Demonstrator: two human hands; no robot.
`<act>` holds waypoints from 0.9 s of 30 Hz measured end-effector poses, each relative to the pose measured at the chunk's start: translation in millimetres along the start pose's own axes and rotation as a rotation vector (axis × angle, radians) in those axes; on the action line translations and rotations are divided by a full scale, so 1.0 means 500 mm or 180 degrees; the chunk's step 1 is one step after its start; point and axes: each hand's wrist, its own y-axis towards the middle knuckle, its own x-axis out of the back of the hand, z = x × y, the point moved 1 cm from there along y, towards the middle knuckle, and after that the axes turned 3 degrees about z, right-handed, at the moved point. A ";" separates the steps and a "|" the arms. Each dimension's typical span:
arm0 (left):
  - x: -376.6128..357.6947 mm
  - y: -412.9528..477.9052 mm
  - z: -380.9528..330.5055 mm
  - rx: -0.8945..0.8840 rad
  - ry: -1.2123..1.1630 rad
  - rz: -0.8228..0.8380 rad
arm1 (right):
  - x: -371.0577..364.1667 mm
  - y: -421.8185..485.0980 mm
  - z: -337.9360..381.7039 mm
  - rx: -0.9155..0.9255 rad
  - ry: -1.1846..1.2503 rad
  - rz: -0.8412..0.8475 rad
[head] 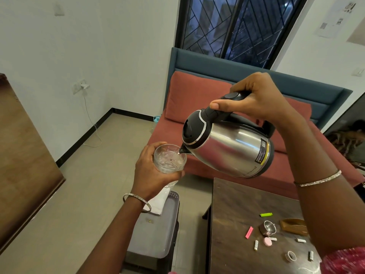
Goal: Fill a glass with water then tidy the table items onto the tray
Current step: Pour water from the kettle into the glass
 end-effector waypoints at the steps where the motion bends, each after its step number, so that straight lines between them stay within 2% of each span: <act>1: 0.000 0.000 0.001 0.0004 0.0005 0.0007 | -0.002 0.000 -0.001 -0.0006 0.0000 0.0007; 27: 0.014 0.009 0.044 0.0106 -0.0027 0.0183 | -0.039 0.015 -0.001 -0.0105 -0.0057 0.0107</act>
